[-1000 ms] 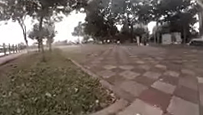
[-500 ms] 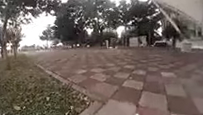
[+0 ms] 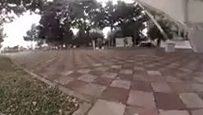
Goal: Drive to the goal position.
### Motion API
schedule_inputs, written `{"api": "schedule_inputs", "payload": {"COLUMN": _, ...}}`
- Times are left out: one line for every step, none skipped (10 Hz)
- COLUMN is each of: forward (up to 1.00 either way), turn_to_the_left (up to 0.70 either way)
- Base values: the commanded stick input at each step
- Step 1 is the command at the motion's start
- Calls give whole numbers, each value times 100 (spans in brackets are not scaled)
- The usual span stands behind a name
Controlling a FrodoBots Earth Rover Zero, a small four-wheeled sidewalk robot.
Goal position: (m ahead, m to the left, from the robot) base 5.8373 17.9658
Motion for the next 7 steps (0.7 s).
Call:
{"api": "schedule_inputs", "payload": {"forward": 70, "turn_to_the_left": 0}}
{"api": "schedule_inputs", "payload": {"forward": 70, "turn_to_the_left": 0}}
{"api": "schedule_inputs", "payload": {"forward": 70, "turn_to_the_left": 0}}
{"api": "schedule_inputs", "payload": {"forward": 70, "turn_to_the_left": 0}}
{"api": "schedule_inputs", "payload": {"forward": 70, "turn_to_the_left": 0}}
{"api": "schedule_inputs", "payload": {"forward": 70, "turn_to_the_left": 0}}
{"api": "schedule_inputs", "payload": {"forward": 70, "turn_to_the_left": 0}}
